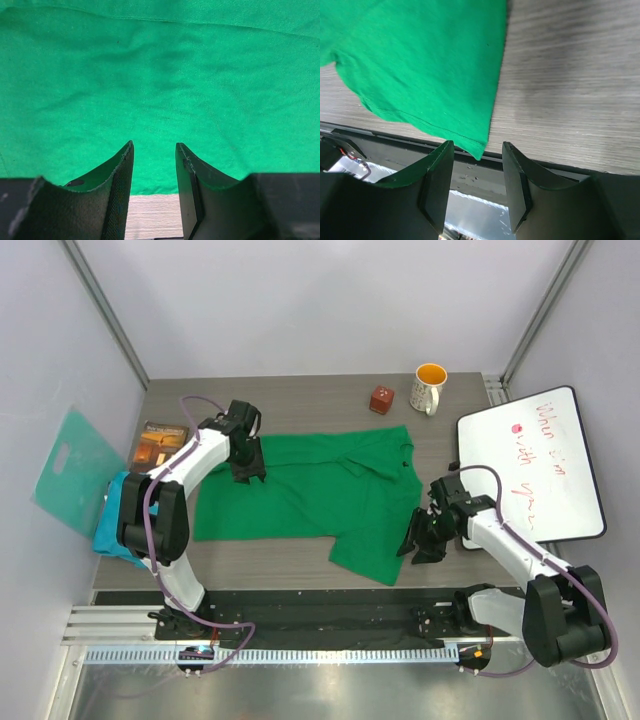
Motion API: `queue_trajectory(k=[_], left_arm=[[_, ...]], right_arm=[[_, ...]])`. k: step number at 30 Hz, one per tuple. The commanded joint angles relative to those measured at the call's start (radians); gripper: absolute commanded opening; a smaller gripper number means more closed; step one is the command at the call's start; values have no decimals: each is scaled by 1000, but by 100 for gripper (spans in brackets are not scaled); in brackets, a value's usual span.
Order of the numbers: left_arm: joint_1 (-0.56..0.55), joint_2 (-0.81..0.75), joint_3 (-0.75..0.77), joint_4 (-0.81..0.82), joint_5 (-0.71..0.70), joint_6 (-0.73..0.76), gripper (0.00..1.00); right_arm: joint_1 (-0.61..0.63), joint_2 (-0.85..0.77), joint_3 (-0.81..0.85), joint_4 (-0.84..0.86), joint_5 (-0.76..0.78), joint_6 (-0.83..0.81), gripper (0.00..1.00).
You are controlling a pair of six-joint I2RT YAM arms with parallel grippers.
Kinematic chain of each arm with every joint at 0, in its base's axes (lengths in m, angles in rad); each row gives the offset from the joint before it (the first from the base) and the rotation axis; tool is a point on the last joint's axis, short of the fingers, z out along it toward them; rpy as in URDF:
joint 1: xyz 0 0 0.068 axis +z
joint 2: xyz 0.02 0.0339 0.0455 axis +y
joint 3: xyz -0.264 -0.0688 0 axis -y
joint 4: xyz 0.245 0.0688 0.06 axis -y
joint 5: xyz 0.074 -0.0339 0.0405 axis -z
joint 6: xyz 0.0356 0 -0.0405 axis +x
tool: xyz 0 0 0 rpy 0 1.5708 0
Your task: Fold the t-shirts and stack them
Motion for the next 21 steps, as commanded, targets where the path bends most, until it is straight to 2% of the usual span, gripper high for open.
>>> queue_trajectory(k=[1,13,21], left_arm=[[2,-46,5,-9,-13,-17,40],[-16,-29,3,-2,-2,-21,40],[-22,-43,-10,9,-10,-23,39]], right_arm=[[7,-40,-18,6,-26,35,49],[29,-72,-182,112,-119,88,50],[82,30,-158,159,-118,75,50]])
